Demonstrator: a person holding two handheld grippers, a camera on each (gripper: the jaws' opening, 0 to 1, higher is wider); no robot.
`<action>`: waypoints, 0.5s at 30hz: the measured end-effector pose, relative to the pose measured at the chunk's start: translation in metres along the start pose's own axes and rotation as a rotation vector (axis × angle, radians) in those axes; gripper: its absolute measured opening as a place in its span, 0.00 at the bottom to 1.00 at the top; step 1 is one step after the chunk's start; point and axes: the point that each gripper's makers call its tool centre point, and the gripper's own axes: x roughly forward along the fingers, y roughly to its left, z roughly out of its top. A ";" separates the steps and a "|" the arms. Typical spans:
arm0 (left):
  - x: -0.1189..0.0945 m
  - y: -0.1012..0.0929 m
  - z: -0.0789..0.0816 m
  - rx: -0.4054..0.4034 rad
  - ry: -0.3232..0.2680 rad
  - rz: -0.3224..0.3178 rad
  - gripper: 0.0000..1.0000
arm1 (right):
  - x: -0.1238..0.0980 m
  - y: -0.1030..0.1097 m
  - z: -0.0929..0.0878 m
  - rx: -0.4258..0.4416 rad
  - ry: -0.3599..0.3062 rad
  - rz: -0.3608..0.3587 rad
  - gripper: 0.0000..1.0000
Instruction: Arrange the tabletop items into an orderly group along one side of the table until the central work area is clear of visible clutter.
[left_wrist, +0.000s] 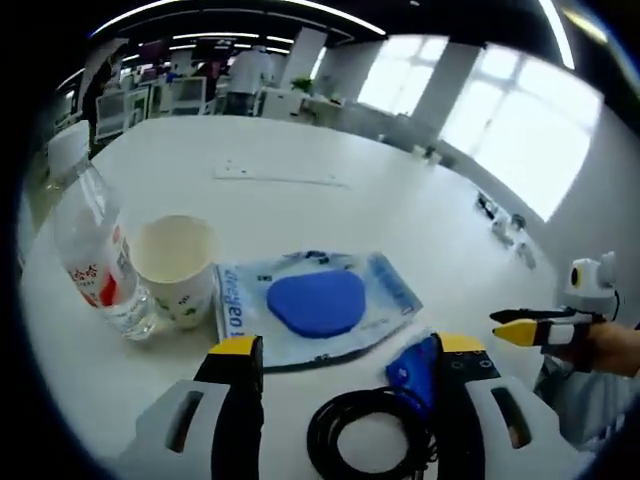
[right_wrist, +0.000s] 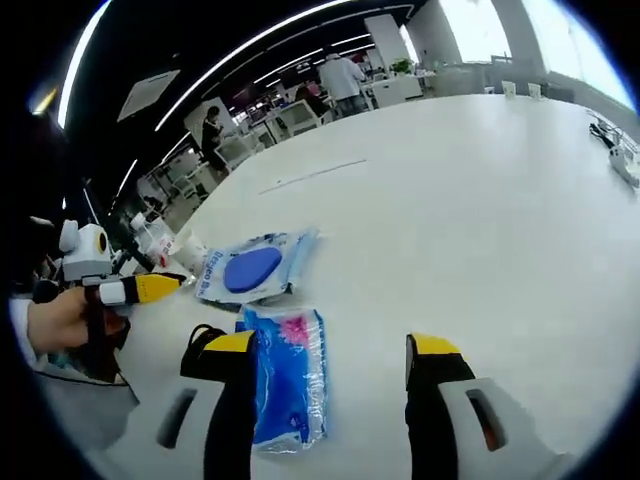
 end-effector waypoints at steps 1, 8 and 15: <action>0.001 -0.002 -0.001 0.003 0.004 -0.004 0.64 | -0.001 -0.001 -0.001 0.008 -0.002 -0.002 0.57; 0.008 -0.016 -0.007 0.004 0.034 -0.032 0.63 | -0.008 -0.006 -0.014 0.040 0.002 -0.008 0.57; 0.012 -0.028 -0.012 0.031 0.063 -0.069 0.62 | -0.021 -0.009 -0.015 0.082 -0.013 -0.025 0.57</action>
